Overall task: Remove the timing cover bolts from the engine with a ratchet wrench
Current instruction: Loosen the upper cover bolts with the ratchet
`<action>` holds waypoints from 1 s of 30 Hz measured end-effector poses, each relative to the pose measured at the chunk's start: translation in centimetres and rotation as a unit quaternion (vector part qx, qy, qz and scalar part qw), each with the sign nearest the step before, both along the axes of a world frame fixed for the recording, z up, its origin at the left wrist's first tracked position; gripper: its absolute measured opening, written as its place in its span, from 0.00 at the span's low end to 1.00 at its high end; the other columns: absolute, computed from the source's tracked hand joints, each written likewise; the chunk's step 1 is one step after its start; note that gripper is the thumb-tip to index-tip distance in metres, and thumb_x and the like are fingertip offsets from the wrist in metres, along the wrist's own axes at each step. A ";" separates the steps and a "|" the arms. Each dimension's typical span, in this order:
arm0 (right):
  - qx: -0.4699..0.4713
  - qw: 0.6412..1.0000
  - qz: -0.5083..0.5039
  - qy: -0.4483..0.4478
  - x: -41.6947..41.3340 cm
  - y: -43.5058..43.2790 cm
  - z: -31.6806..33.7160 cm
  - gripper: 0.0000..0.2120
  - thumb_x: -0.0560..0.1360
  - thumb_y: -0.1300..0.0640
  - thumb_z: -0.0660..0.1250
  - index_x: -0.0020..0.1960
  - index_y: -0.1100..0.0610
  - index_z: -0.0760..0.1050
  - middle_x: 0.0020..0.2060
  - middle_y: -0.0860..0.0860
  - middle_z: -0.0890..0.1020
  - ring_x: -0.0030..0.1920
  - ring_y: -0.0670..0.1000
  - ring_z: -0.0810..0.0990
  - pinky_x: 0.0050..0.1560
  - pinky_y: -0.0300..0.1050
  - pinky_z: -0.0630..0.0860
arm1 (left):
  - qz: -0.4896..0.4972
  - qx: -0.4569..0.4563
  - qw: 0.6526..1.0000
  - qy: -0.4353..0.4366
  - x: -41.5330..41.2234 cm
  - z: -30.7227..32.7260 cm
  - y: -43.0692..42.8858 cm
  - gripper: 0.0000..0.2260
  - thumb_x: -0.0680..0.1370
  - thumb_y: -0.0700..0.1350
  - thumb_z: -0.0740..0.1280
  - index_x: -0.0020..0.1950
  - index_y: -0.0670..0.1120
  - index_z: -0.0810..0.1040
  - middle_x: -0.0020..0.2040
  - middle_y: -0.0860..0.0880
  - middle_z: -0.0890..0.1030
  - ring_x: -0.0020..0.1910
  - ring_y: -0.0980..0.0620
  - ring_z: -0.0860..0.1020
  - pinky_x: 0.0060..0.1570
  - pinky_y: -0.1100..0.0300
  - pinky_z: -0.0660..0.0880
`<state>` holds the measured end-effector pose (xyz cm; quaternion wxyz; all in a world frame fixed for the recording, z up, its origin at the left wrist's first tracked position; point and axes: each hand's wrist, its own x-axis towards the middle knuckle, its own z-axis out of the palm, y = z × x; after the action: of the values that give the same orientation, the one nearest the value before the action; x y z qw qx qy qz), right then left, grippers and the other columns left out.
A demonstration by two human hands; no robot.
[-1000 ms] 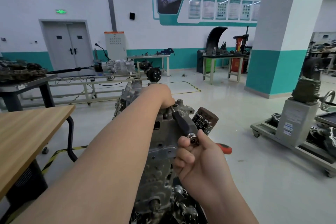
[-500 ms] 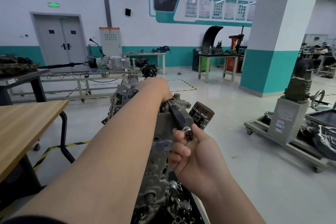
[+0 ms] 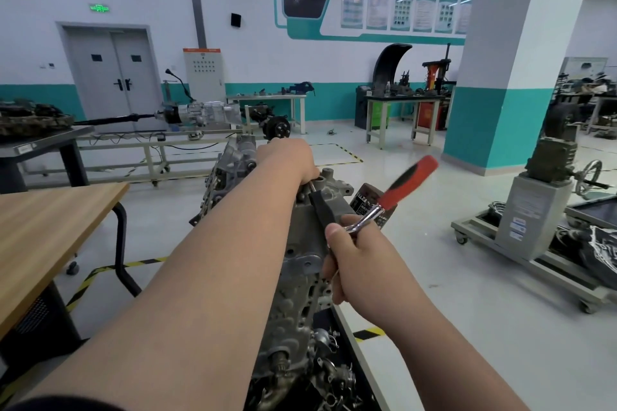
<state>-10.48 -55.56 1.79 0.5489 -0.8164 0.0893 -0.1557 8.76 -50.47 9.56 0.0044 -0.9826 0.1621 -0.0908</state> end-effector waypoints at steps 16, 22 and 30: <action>-0.464 0.882 -0.086 0.007 0.1 1.2 1.2 0.14 0.82 0.47 0.51 0.64 0.52 0.56 0.33 0.45 0.68 0.30 0.50 0.67 0.27 0.44 0.56 | -0.002 -0.084 0.996 0.025 1.0 -0.8 0.3 0.09 0.79 0.50 0.64 0.51 0.46 0.80 0.47 0.47 0.82 0.46 0.48 0.81 0.49 0.57 0.79; -0.177 0.984 -0.009 -0.021 0.5 0.1 0.8 0.09 0.83 0.48 0.52 0.60 0.49 0.64 0.41 0.48 0.78 0.41 0.49 0.79 0.45 0.50 0.76 | -0.036 -0.018 0.999 -0.019 0.1 -0.4 0.8 0.21 0.75 0.65 0.61 0.57 0.52 0.80 0.56 0.51 0.81 0.55 0.47 0.77 0.45 0.56 0.75; 0.381 0.923 0.053 -0.018 0.4 0.0 -1.4 0.12 0.83 0.52 0.54 0.46 0.57 0.67 0.28 0.52 0.75 0.21 0.49 0.64 0.25 0.43 0.70 | -0.064 -0.001 0.998 0.013 -0.1 0.2 1.1 0.17 0.75 0.59 0.63 0.56 0.52 0.82 0.55 0.51 0.81 0.54 0.47 0.78 0.54 0.51 0.78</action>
<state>-10.06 -55.58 0.37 0.8275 -0.5460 0.0886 -0.0958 8.68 -49.40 9.76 -0.0041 -0.9713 0.2245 -0.0786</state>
